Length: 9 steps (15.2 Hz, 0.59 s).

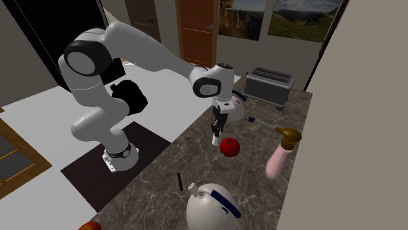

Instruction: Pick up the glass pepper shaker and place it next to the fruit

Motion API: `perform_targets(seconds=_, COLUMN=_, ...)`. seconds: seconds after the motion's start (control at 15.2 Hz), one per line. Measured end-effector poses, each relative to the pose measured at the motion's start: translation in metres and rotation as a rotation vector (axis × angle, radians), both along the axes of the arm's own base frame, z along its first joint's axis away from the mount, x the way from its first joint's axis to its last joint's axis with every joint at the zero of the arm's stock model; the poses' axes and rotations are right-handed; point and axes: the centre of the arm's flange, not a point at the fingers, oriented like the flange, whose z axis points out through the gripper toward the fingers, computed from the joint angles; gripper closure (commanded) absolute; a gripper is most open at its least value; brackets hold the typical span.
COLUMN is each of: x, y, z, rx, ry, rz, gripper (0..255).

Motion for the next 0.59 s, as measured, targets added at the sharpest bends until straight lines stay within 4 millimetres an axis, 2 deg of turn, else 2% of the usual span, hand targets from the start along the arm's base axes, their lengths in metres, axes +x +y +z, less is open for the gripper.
perform_targets(seconds=0.59, x=0.000, y=0.000, z=0.048, rx=0.000, ry=0.000, rz=0.000, gripper=255)
